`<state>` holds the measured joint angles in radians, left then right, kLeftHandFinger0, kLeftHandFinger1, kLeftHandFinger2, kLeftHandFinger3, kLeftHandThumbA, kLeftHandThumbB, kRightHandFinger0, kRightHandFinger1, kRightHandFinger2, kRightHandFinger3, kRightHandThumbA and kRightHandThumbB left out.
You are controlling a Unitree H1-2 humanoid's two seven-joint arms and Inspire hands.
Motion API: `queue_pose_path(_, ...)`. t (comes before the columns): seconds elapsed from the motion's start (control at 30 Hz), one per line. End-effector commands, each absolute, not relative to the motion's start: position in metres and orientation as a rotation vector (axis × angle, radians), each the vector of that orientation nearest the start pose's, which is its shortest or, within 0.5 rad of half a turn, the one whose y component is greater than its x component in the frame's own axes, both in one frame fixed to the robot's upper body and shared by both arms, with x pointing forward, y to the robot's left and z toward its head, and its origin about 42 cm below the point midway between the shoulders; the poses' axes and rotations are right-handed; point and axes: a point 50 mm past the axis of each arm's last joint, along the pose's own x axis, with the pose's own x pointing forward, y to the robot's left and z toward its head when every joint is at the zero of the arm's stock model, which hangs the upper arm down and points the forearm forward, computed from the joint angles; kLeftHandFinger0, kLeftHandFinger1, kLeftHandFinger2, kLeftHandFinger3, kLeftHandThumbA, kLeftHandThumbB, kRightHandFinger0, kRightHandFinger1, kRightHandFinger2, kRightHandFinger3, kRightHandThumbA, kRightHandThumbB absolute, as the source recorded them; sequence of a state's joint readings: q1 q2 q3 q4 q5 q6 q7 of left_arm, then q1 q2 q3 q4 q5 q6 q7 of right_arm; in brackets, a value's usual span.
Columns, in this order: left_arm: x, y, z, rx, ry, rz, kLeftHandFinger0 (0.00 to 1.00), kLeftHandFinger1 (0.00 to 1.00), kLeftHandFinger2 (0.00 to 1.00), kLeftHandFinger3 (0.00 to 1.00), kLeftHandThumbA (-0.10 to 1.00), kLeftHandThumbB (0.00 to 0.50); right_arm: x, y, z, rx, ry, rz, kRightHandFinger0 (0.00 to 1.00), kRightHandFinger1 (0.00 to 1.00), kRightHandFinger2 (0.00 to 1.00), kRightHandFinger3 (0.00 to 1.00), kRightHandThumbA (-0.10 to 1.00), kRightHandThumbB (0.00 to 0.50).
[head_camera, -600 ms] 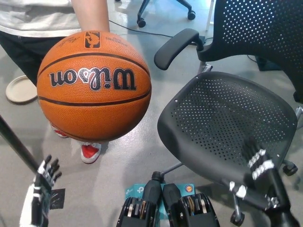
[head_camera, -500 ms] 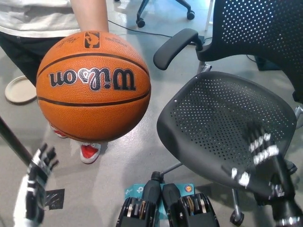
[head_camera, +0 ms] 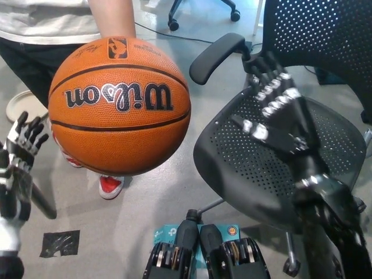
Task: The robot grabs the basketball from a person using both hands and then drops it on the black chair in the front
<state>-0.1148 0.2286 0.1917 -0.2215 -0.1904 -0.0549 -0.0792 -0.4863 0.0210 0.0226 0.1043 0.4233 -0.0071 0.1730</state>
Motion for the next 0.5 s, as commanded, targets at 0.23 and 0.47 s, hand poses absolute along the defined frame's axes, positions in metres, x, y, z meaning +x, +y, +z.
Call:
queue_pose_path(0.23,0.315,0.315,0.231,0.047,-0.442,0.035,1.00,1.00,1.00,1.00,1.00,0.230,0.465,-0.097,0.281,0.423,-0.333,0.536,1.00,1.00,1.00,1.00,1.00,0.368)
queue_pose_path(0.47,0.321,0.307,0.237,0.068,-0.450,0.016,1.00,1.00,1.00,1.00,1.00,0.190,0.462,-0.083,0.291,0.446,-0.339,0.574,1.00,1.00,1.00,1.00,1.00,0.400)
